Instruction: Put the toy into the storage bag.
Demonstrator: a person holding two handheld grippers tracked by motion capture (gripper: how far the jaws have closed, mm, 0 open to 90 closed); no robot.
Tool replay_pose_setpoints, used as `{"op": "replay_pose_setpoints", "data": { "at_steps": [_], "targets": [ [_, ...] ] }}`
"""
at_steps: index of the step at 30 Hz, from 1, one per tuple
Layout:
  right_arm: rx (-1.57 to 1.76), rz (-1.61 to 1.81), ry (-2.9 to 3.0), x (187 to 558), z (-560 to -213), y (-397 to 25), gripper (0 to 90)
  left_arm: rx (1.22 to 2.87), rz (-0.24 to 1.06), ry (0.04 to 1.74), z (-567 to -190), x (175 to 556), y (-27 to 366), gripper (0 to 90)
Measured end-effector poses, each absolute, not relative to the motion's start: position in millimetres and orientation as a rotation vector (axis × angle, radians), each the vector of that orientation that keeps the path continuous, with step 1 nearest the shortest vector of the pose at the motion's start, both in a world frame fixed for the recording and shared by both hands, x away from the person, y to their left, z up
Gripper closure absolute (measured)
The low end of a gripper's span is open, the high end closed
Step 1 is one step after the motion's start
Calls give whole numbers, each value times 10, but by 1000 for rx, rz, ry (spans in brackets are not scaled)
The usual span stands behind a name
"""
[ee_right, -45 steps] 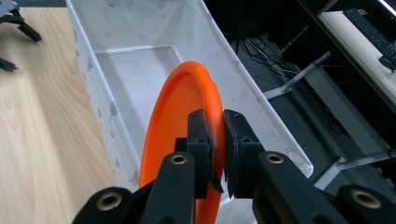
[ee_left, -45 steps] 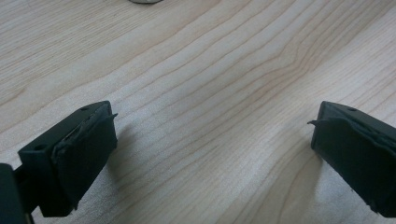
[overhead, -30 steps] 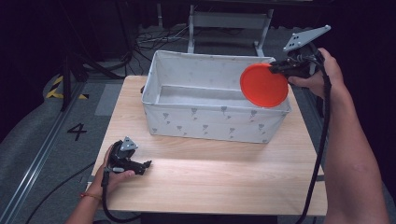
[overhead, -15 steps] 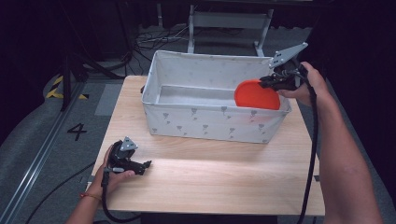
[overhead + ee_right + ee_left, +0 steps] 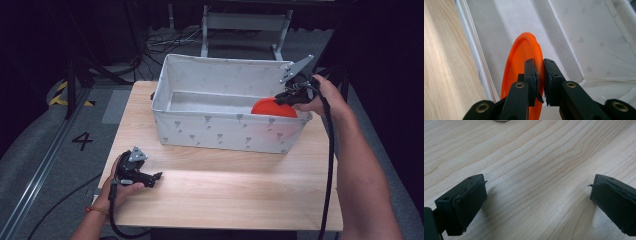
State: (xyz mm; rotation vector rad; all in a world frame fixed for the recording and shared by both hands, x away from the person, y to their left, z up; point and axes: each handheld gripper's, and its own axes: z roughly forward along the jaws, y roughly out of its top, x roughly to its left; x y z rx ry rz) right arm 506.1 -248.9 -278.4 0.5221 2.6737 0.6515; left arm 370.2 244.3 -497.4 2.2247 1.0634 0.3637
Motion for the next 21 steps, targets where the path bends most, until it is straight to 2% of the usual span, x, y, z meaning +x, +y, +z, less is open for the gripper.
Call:
{"op": "replay_pose_setpoints", "data": {
  "at_steps": [16, 21],
  "targets": [
    [408, 382, 2882, 5074, -2920, -2312, 803, 2225, 364, 1064, -4974, 3703, 2443, 11],
    [388, 390, 2931, 5087, -2969, -2260, 861, 2226, 364, 1064, -4974, 3703, 2444, 11]
  ]
}}
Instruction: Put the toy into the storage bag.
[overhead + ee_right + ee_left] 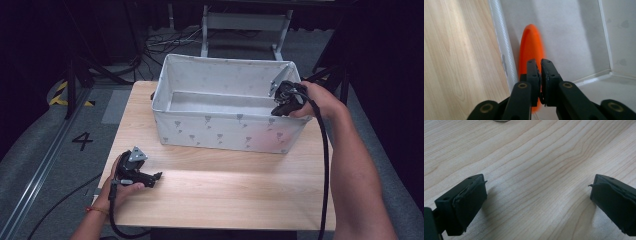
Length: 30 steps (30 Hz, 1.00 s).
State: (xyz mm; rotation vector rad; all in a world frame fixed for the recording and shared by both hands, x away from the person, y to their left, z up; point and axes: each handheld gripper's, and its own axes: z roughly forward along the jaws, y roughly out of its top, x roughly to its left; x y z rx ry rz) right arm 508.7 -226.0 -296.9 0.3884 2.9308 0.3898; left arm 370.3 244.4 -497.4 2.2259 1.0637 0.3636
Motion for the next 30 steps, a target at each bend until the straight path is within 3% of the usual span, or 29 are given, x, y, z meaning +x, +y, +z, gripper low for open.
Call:
{"op": "replay_pose_setpoints", "data": {
  "at_steps": [6, 19, 30],
  "targets": [
    [420, 369, 2926, 5110, -2973, -2279, 846, 2226, 363, 1064, -4973, 3703, 2444, 11],
    [517, 564, 2794, 5061, -2926, -2439, 726, 2226, 364, 1064, -4973, 3703, 2444, 11],
    [633, 784, 2570, 4944, -2851, -2465, 491, 2223, 367, 1068, -4974, 3696, 2443, 12]
  ]
}}
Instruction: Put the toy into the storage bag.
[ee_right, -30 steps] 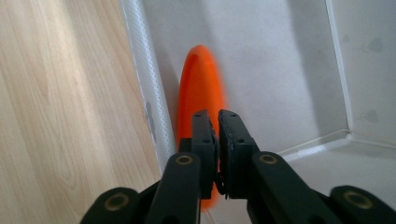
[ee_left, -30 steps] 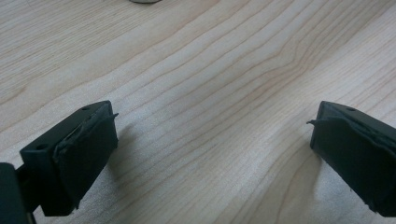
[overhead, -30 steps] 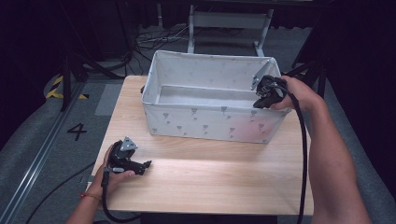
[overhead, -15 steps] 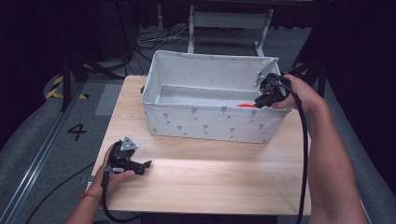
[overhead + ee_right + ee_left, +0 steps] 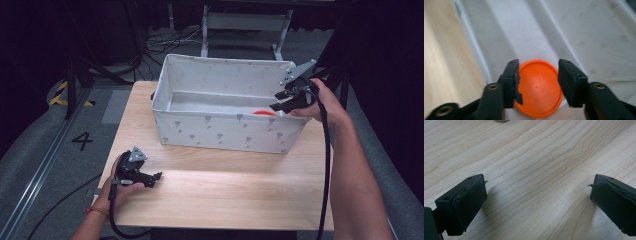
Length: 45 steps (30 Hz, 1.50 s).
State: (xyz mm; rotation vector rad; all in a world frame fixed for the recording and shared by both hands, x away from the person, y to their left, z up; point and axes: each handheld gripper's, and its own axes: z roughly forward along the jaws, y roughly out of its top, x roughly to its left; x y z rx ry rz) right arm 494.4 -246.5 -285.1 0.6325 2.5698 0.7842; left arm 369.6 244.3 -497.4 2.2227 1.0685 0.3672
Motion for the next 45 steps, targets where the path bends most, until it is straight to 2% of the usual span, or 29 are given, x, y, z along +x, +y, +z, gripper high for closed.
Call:
{"op": "replay_pose_setpoints", "data": {
  "at_steps": [1, 5, 11, 18, 30, 45],
  "targets": [
    [682, 839, 2532, 4932, -2850, -2469, 500, 2223, 367, 1069, -4974, 3696, 2443, 12],
    [707, 965, 2479, 4849, -2857, -2461, 420, 2223, 367, 1068, -4974, 3696, 2443, 11],
    [770, 993, 2365, 4738, -2857, -2479, 246, 2223, 367, 1068, -4974, 3696, 2443, 12],
    [794, 1032, 2281, 4578, -2829, -2550, 187, 2223, 367, 1068, -4974, 3696, 2443, 11],
    [774, 1064, 2191, 4242, -2742, -2645, 179, 2223, 367, 1068, -4974, 3696, 2443, 11],
    [743, 1089, 2119, 3852, -2836, -2808, 168, 2223, 367, 1070, -4974, 3696, 2443, 11]
  ]
}}
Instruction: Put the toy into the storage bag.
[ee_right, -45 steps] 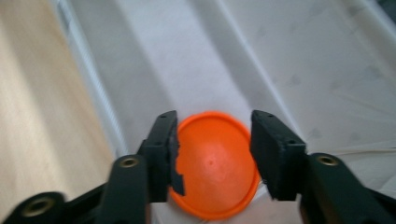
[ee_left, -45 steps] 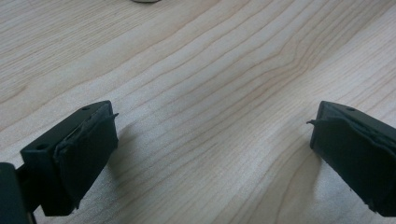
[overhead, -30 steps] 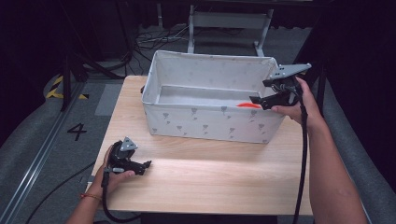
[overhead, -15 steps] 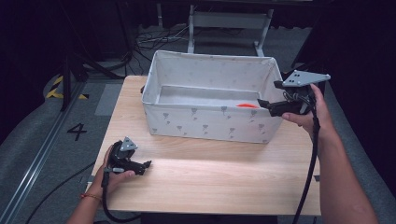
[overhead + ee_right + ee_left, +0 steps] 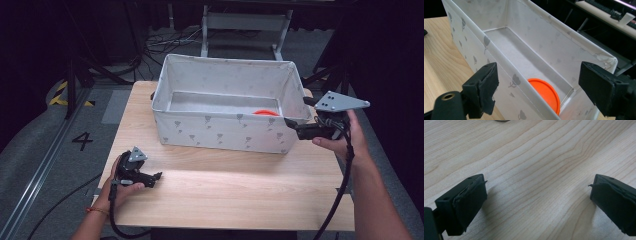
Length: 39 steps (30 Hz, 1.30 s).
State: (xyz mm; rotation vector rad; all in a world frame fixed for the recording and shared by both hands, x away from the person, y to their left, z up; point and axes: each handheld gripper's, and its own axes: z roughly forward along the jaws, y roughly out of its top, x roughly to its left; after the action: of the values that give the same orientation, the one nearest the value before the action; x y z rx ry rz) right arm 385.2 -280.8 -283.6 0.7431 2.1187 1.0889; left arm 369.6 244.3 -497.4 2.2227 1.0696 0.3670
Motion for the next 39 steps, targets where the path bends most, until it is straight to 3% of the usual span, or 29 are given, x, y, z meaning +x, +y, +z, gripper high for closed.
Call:
{"op": "replay_pose_setpoints", "data": {
  "at_steps": [17, 39],
  "targets": [
    [697, 1049, 2116, 3465, -3160, -2993, 173, 2223, 367, 1069, -4974, 3695, 2443, 11],
    [843, 892, 2256, 3448, -3888, -3198, 192, 2227, 369, 1064, -4971, 3698, 2447, 11]
  ]
}}
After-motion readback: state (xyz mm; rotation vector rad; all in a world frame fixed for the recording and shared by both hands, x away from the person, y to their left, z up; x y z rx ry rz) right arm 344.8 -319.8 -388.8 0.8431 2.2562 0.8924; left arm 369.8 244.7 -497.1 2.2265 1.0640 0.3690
